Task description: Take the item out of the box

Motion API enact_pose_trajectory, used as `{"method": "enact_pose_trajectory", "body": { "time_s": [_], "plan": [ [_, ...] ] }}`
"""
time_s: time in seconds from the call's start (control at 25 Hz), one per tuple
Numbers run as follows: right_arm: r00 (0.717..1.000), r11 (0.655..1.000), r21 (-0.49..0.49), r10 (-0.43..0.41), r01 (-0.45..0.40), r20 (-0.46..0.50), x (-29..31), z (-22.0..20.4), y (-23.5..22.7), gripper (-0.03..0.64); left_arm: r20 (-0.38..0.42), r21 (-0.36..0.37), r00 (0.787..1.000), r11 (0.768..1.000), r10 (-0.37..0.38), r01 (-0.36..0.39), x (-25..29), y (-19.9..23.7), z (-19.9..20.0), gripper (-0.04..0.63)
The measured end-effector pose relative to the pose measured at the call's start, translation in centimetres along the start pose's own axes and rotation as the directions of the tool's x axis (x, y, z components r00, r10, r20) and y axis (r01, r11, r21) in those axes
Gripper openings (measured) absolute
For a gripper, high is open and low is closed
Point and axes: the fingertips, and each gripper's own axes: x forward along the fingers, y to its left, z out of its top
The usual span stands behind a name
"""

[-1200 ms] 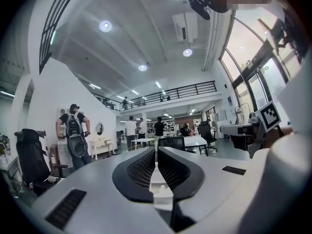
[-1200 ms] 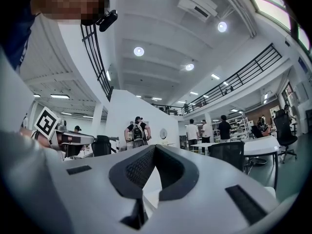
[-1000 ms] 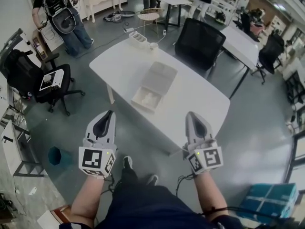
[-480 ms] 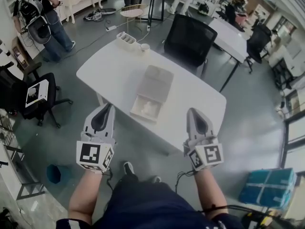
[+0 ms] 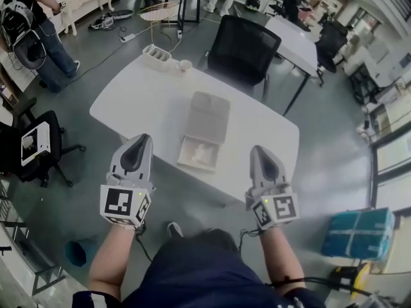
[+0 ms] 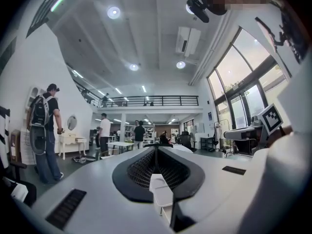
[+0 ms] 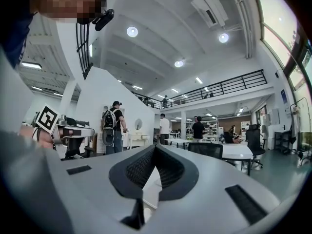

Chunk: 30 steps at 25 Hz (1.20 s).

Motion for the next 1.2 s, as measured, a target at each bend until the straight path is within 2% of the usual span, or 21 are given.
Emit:
{"method": "enact_pose_trajectory", "body": {
  "time_s": [0.32, 0.44, 0.68, 0.84, 0.92, 1.0, 1.08, 1.2],
  "plan": [
    [1.0, 1.0, 0.001, -0.006, 0.006, -0.03, 3.2, -0.7, -0.4, 0.008, -0.04, -0.022, 0.998, 0.999, -0.05, 0.049, 3.2, 0.8, -1.8, 0.041],
    [0.999, 1.0, 0.013, 0.009, -0.008, -0.04, 4.9, -1.5, -1.1, 0.008, -0.081, -0.006, 0.994, 0.997, -0.076, 0.076, 4.6, 0.5, -2.9, 0.041],
    [0.997, 0.998, 0.052, 0.05, -0.048, -0.05, 7.6, -3.1, -3.1, 0.008, -0.161, 0.029, 0.985, 0.998, -0.055, 0.061, 7.4, 0.0, -5.4, 0.041],
    [0.995, 0.994, 0.082, 0.083, -0.078, -0.057, 9.0, -4.3, -5.3, 0.008, -0.232, 0.068, 0.97, 0.994, -0.072, 0.09, 10.1, -2.0, -7.6, 0.043],
    [0.993, 0.991, 0.092, 0.099, -0.094, -0.058, 9.7, -4.9, -6.2, 0.008, -0.277, 0.105, 0.957, 0.987, -0.086, 0.119, 11.3, -3.2, -8.8, 0.043],
    [0.992, 0.989, 0.098, 0.114, -0.108, -0.061, 10.5, -5.4, -7.0, 0.008, -0.337, 0.143, 0.935, 0.975, -0.112, 0.169, 12.5, -4.7, -10.6, 0.044],
    [0.989, 0.987, 0.106, 0.128, -0.12, -0.068, 11.1, -5.9, -7.7, 0.008, -0.408, 0.184, 0.901, 0.953, -0.147, 0.239, 13.4, -6.5, -12.9, 0.046],
    [0.987, 0.986, 0.106, 0.138, -0.129, -0.088, 11.9, -6.6, -8.2, 0.008, -0.508, 0.246, 0.837, 0.897, -0.202, 0.366, 14.3, -8.9, -16.5, 0.054]
  ]
}}
